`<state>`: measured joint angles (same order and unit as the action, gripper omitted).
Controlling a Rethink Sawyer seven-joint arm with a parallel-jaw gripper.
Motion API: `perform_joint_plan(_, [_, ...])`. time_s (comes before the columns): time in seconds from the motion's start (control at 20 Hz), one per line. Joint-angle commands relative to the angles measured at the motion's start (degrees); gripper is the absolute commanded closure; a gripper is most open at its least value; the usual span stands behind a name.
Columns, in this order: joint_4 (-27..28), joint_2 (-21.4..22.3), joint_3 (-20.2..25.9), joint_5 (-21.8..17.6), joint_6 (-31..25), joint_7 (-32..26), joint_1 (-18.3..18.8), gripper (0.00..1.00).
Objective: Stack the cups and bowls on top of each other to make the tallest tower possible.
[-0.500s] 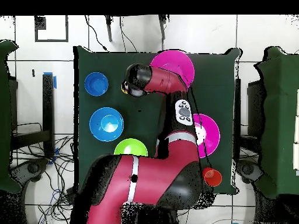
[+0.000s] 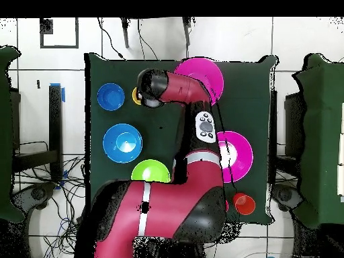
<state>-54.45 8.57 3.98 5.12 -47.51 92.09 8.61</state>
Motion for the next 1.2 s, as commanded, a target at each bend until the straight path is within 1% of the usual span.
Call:
perform_joint_plan(0.05, [-0.3, -2.0, 1.9, -2.5, -1.0, 3.6, -1.3, 1.00])
perform_joint_plan(0.45, [-2.6, -0.7, 2.1, -2.4, 0.3, 2.9, -0.8, 1.00])
perform_joint_plan(0.55, [-1.7, -0.8, 2.2, -2.3, -1.0, 2.5, -0.6, 1.00])
perform_joint_plan(0.65, [-2.9, 0.4, 2.4, -2.2, -1.9, 1.4, 0.1, 1.00])
perform_joint_plan(0.75, [-4.1, 2.1, 2.9, -2.0, -3.7, -0.9, 1.7, 1.00])
perform_joint_plan(0.95, [-4.1, 5.2, 3.1, -1.6, -9.4, -3.0, 3.1, 1.00])
perform_joint_plan(1.05, [-3.7, 6.4, 2.8, -1.6, -12.0, -3.0, 3.3, 1.00])
perform_joint_plan(1.2, [-2.6, 6.7, 2.9, -1.7, -14.9, -2.8, 3.4, 1.00])
